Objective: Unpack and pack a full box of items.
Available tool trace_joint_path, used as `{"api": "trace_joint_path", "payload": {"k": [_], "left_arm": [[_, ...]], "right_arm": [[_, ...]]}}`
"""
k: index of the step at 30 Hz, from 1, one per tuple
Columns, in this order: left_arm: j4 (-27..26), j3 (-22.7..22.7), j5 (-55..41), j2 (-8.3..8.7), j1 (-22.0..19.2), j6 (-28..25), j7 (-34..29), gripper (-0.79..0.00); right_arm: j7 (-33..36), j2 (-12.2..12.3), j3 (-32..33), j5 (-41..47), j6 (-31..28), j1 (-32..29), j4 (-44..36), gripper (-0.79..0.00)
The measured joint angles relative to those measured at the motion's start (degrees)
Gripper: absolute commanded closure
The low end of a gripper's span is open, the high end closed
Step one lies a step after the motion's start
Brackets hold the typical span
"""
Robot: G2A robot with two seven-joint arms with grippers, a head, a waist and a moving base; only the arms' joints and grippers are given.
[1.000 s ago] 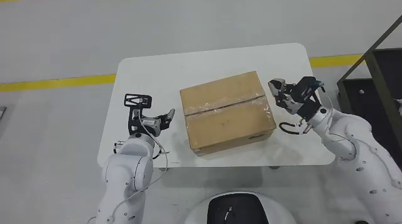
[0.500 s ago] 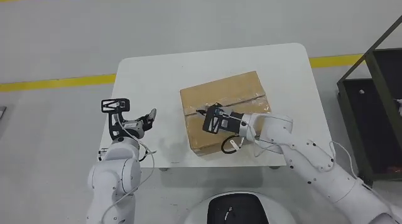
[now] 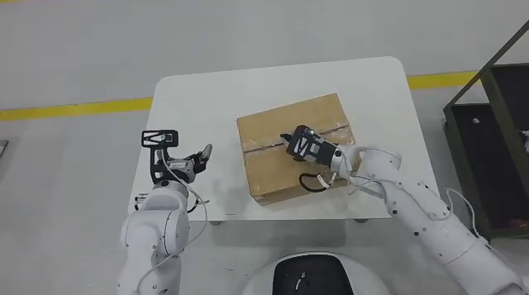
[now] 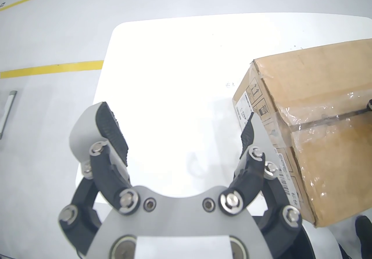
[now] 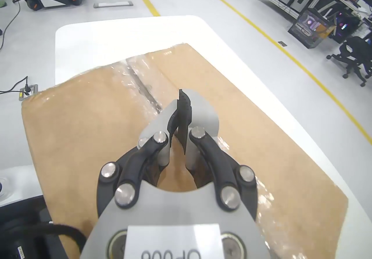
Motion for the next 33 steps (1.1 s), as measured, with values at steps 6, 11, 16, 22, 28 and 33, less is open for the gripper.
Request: {"api": "trace_joint_path", "payload": {"k": [6, 11, 16, 22, 28, 33], "left_arm": [[0.47, 1.06, 0.17, -0.06, -0.78, -0.37, -0.07, -0.785], [0.60, 1.55, 0.57, -0.09, -1.03, -0.23, -0.14, -0.785], [0.64, 1.83, 0.79, -0.12, -1.20, -0.15, -0.23, -0.785], [0.53, 2.22, 1.03, -0.16, -1.41, -0.12, -0.36, -0.785], [0.03, 1.41, 1.03, -0.15, -1.13, 0.72, -0.30, -0.785], [-0.22, 0.40, 1.18, -0.13, -0.74, 1.50, -0.33, -0.785]], "right_arm": [[3.31, 1.70, 6.98, 1.39, -1.02, -4.36, -3.62, 0.000], [5.62, 2.74, 11.60, 2.24, -2.20, -6.75, -5.76, 0.000], [6.95, 3.55, 15.47, 3.75, -2.93, -9.02, -7.73, 0.000], [8.06, 4.34, 19.76, 5.07, -2.41, -11.36, -10.68, 0.000], [4.70, 3.92, 16.57, 8.92, -5.47, -11.12, -16.39, 0.000], [4.71, 1.72, 4.70, 8.08, -6.18, -3.26, -11.03, 0.000]]}}
